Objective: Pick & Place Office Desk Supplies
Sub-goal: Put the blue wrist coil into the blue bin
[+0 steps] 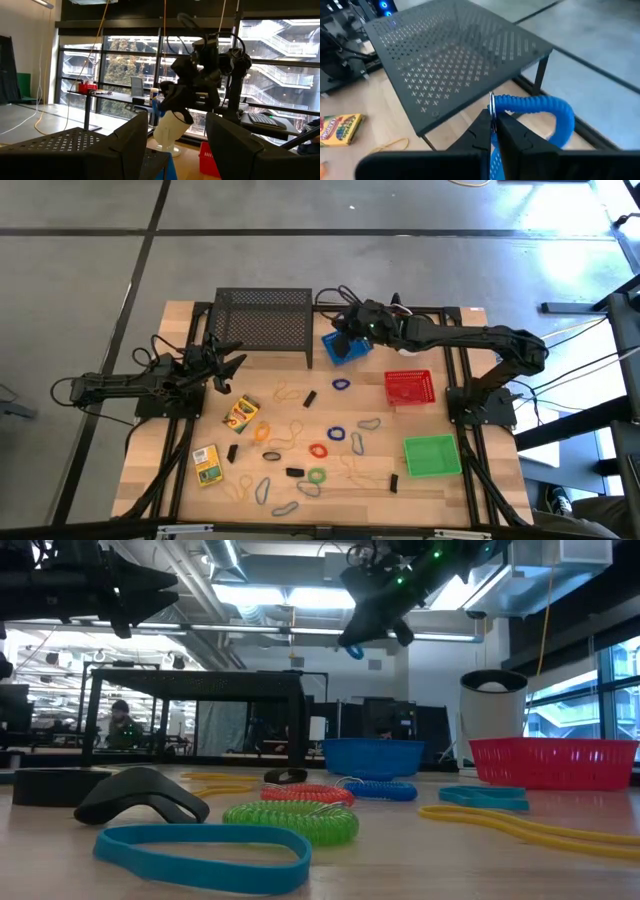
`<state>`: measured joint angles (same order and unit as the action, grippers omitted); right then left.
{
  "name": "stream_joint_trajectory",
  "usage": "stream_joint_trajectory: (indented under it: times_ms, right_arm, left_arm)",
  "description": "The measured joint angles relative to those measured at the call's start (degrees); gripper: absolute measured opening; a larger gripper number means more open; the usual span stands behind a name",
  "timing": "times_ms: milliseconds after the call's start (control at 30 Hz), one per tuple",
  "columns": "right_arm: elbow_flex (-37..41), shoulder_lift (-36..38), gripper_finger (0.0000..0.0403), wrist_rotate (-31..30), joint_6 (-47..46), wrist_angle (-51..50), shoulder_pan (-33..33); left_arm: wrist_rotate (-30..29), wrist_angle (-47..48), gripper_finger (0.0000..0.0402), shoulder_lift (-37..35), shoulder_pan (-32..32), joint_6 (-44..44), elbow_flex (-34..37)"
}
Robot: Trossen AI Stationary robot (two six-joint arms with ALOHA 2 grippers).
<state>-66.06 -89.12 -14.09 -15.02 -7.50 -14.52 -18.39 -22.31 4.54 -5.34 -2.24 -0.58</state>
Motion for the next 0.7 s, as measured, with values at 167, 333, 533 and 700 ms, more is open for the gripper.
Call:
stream_joint_trajectory:
  times_ms: [167,333,533,700]
  right_arm:
    - [0.00,-2.83,0.0018,-0.16,-3.51,-2.60,-0.07]
    - [0.02,-7.83,0.0018,-3.84,-6.81,-5.63,-0.10]
    - [0.02,-13.23,0.0018,-5.92,-8.95,-7.09,-1.72]
    - [0.02,-16.63,0.0018,-6.01,-10.75,-9.59,-2.30]
  left_arm:
    - [0.00,0.00,0.0194,0.00,-0.01,0.00,0.00]
    - [0.01,0.01,0.0194,0.00,-0.01,0.00,0.00]
    - [0.02,0.00,0.0194,0.00,-0.02,0.00,0.00]
    - [0.04,0.02,0.0194,0.01,-0.01,0.00,0.00]
